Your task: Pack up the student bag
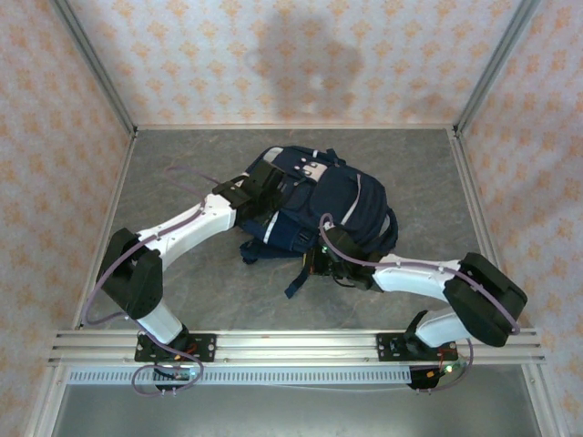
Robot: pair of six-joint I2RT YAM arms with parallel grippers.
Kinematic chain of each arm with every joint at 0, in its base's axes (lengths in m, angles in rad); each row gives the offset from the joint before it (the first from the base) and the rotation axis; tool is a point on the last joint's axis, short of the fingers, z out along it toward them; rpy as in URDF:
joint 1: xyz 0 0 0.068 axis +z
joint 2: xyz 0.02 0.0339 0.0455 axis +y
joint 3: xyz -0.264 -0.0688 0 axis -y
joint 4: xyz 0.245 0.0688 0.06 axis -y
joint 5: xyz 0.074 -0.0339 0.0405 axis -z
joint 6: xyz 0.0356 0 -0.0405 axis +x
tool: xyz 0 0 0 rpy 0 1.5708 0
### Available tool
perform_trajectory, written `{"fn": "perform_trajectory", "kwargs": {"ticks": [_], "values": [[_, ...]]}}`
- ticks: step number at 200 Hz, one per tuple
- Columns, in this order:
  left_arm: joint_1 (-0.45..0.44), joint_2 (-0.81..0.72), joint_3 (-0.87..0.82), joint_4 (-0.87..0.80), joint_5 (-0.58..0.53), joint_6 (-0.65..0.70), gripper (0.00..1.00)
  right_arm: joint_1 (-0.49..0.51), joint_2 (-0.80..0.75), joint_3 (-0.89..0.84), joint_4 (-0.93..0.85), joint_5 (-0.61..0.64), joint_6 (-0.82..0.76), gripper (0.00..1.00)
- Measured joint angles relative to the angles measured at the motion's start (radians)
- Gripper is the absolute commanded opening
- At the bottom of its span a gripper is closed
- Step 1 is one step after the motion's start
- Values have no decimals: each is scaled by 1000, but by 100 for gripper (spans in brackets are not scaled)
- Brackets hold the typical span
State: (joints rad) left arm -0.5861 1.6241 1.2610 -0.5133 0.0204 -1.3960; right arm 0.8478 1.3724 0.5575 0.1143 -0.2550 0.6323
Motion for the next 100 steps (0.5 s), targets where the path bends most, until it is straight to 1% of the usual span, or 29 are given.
{"fn": "perform_trajectory", "kwargs": {"ticks": [50, 100], "values": [[19, 0, 0, -7, 19, 36, 0, -9, -68, -6, -89, 13, -44, 0], [30, 0, 0, -14, 25, 67, 0, -13, -131, -8, -218, 57, -100, 0]]}}
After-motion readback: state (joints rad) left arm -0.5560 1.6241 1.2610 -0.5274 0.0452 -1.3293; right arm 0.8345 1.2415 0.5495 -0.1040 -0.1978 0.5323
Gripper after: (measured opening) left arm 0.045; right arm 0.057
